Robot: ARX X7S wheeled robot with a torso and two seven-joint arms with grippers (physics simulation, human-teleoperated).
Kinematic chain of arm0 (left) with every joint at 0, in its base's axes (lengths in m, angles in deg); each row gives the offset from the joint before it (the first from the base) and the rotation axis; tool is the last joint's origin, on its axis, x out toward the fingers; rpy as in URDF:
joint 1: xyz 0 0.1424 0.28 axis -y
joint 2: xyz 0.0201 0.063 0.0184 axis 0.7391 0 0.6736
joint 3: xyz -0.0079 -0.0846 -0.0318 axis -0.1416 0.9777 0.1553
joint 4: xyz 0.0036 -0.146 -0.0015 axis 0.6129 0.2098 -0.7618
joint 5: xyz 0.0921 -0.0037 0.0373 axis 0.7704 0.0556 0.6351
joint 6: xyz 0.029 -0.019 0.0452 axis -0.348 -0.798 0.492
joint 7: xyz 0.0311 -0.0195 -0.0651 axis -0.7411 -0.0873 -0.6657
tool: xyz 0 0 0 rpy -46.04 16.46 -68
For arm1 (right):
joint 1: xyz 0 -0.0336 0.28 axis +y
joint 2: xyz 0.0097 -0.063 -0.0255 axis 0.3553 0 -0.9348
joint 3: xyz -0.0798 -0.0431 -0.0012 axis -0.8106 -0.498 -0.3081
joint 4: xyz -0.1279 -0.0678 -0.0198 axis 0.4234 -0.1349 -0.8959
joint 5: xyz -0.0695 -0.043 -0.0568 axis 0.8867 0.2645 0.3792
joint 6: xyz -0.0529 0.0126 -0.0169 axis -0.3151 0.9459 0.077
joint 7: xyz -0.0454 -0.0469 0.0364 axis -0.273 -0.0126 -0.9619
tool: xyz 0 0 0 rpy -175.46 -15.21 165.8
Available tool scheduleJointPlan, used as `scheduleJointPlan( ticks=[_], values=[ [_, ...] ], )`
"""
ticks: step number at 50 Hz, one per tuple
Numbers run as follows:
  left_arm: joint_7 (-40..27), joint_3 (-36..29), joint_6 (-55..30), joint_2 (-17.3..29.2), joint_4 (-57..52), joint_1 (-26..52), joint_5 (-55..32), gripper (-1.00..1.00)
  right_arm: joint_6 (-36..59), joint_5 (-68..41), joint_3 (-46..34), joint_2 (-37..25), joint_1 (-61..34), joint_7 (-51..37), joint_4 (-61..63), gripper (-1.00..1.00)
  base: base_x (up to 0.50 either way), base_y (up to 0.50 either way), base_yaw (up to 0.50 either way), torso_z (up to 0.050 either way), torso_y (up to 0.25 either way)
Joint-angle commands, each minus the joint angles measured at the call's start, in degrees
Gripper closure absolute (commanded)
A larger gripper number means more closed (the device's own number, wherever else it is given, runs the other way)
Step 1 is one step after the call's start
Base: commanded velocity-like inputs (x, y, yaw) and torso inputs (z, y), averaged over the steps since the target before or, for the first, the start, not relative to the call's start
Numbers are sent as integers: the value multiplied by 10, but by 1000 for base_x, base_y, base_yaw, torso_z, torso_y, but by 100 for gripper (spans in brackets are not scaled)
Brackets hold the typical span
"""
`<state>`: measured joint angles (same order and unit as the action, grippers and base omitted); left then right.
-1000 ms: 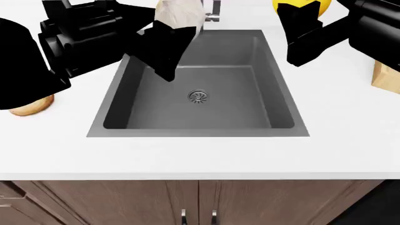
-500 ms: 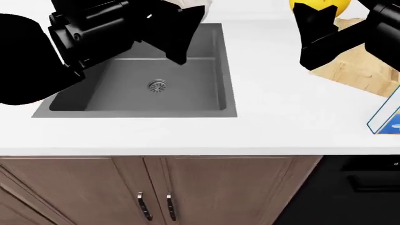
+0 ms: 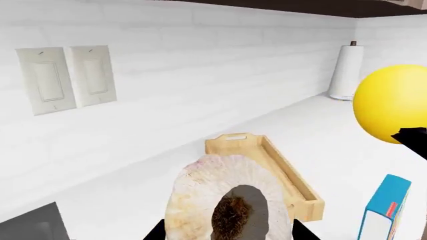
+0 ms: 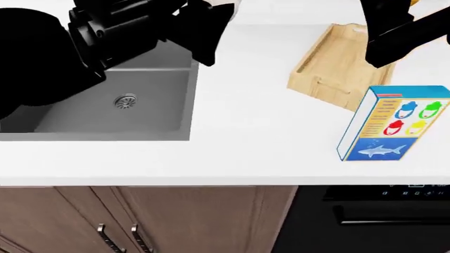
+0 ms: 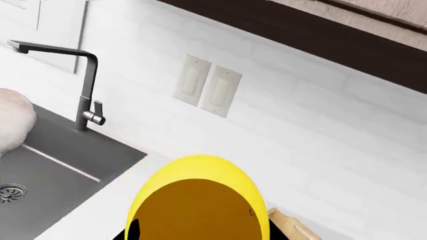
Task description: Pick up the fruits and vegetables and place them in the sink. Turn on the sink faucet to wash them. Then turn the sink off and put them in the tray.
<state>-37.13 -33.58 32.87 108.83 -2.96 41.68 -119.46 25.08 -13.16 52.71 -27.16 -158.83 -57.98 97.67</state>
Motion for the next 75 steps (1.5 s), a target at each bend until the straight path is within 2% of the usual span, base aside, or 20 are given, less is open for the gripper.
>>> scheduleJointPlan(
  ticks=[1, 18, 38, 48, 53, 58, 63, 68, 75],
  values=[
    [9, -10, 4, 3, 18, 5, 16, 100, -11, 25, 0, -9, 12, 39, -27, 100, 80, -500, 0, 0, 0],
    [25, -17, 7, 10, 29, 12, 29, 100, -22, 29, -7, -5, 34, 61, -53, 100, 279, -481, 0, 0, 0],
    [-3, -3, -1, 25, 14, 11, 8, 100, -43, 51, -25, 28, 54, 84, -73, 100, 270, -484, 0, 0, 0],
    [-11, 0, -2, 30, 8, 6, 1, 100, -67, 72, -36, 45, 72, 123, -71, 100, 491, -79, 0, 0, 0],
    [-13, 2, 0, 34, 6, 1, -2, 100, -64, 62, -45, 65, 74, 134, -86, 100, 0, 0, 0, 0, 4],
    [-16, 5, 1, 37, 4, -2, -4, 100, -23, 100, -100, 97, 47, 174, -117, 100, 0, 0, 0, 0, 0],
    [-17, 6, 2, 39, 4, -4, -5, 100, 5, 140, -150, 143, 5, 232, -206, 100, 0, 0, 0, 0, 0],
    [-18, 6, 5, 40, 3, -8, -4, 100, 8, 204, -217, 197, -43, 335, -325, 100, 0, 0, 0, 0, 0],
    [-19, 4, 9, 45, 3, -19, 0, 100, -20, 278, -311, 262, -51, 469, -459, 100, 0, 0, 0, 0, 0]
  ],
)
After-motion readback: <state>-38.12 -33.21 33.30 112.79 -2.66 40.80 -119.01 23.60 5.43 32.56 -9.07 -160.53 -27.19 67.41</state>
